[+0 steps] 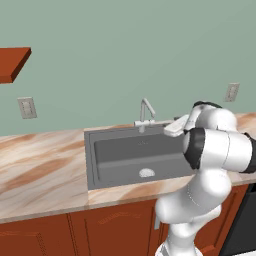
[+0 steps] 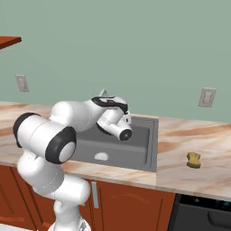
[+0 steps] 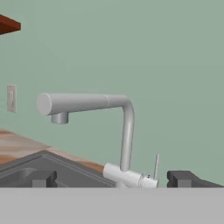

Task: Soak the sponge with water for a few seconds and then drop it inside the sink.

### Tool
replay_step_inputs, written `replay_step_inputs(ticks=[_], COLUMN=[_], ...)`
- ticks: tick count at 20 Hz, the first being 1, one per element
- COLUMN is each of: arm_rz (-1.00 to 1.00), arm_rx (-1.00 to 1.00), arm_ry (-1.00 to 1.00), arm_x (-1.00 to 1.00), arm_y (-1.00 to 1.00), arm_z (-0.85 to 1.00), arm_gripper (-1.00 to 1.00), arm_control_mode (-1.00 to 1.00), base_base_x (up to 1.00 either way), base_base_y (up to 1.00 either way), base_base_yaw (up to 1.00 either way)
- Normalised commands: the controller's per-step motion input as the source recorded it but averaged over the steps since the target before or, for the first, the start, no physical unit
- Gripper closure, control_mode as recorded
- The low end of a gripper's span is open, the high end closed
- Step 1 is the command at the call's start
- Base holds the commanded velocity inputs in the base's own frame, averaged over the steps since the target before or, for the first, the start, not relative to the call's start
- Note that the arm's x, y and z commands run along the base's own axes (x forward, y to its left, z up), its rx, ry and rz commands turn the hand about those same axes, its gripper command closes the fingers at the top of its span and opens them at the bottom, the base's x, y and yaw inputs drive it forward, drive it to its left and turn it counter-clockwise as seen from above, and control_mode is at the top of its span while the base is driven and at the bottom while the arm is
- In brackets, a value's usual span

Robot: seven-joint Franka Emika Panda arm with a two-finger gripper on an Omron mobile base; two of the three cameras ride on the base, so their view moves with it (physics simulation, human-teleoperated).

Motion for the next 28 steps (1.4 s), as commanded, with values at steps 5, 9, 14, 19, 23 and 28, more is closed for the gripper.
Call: replay_step_inputs(ticks=[5, 9, 14, 19, 23, 28], arm_rz=[0.00, 0.00, 0.00, 0.00, 0.00, 0.00], arm_rx=[0.00, 0.00, 0.00, 0.00, 0.01, 0.02], arm_ry=[0.00, 0.00, 0.00, 0.00, 0.00, 0.00], arm_x=[0.28, 0.28, 0.19, 0.11, 0.11, 0.12], arm_y=[0.00, 0.00, 0.00, 0.01, 0.03, 0.07], arm_z=[0.00, 0.00, -0.01, -0.06, -0.08, -0.16], arm_gripper=[-1.00, -1.00, -1.00, -1.00, -1.00, -1.00], arm_control_mode=[-1.00, -1.00, -1.00, -1.00, -1.00, -1.00], base_base_x=[0.00, 0.00, 0.00, 0.00, 0.00, 0.00], base_base_y=[0.00, 0.00, 0.00, 0.00, 0.00, 0.00], base_base_yaw=[0.00, 0.00, 0.00, 0.00, 0.00, 0.00])
